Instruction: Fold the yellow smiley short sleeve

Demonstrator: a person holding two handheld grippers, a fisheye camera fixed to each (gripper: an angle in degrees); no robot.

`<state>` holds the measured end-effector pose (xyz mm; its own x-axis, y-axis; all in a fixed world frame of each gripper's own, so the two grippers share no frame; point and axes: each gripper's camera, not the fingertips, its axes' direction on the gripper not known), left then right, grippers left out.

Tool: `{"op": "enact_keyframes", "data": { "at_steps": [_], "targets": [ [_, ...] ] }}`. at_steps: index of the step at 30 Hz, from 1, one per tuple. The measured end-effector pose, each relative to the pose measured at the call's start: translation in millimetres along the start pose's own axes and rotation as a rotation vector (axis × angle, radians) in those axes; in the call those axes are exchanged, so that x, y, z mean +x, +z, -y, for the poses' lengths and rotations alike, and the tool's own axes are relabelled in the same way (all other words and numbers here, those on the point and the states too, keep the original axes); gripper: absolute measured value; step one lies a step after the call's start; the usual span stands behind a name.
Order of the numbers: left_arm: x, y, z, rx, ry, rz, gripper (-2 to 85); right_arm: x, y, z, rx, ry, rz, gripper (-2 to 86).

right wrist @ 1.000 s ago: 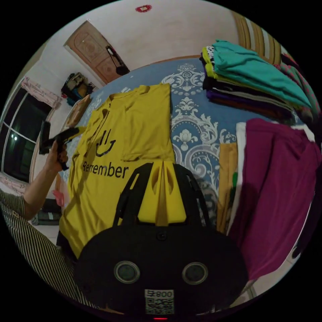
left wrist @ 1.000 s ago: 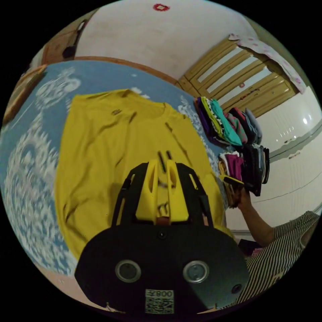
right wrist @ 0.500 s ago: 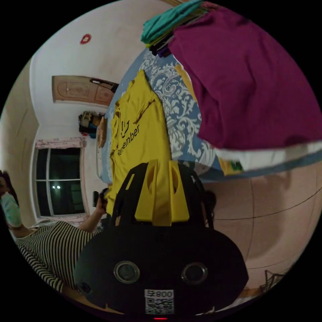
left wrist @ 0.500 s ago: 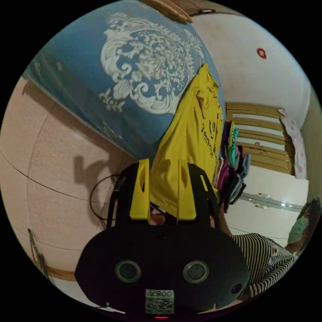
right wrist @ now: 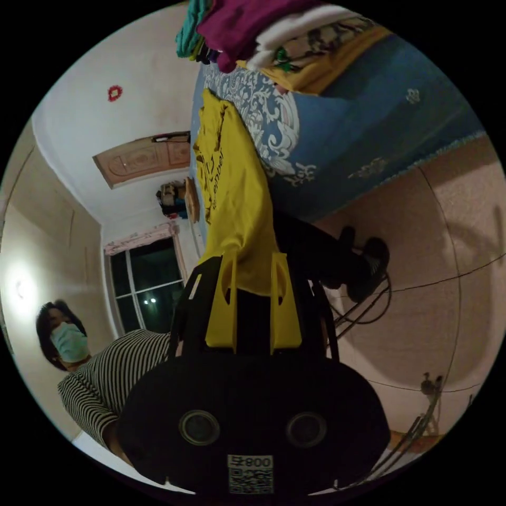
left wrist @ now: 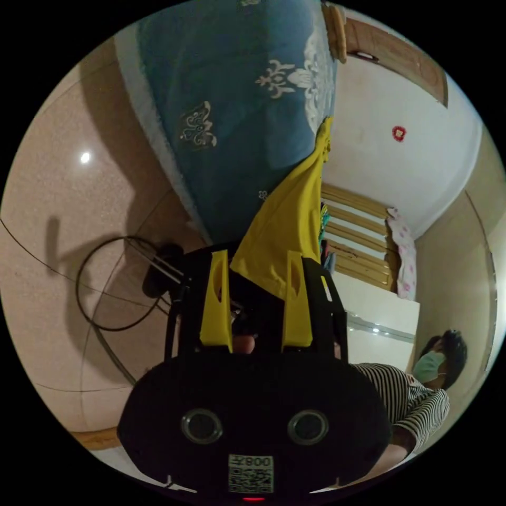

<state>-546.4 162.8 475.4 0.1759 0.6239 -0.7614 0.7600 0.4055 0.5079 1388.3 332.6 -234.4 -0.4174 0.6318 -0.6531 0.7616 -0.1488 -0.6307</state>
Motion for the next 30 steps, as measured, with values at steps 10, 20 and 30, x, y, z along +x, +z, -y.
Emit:
{"op": "enact_keyframes", "data": {
  "at_steps": [10,20,30],
  "targets": [
    [-39,-76,-65,0.068,0.005,-0.252,13.0,29,-14,-48,-0.005,0.004,0.123,9.3],
    [-35,-138,-123,0.002,0.117,-0.314,8.1,43,-18,-89,-0.001,-0.025,0.181,7.7],
    [-42,-172,-182,-0.043,0.083,-0.181,10.3,53,-16,-140,0.002,-0.035,0.164,2.4]
  ]
}}
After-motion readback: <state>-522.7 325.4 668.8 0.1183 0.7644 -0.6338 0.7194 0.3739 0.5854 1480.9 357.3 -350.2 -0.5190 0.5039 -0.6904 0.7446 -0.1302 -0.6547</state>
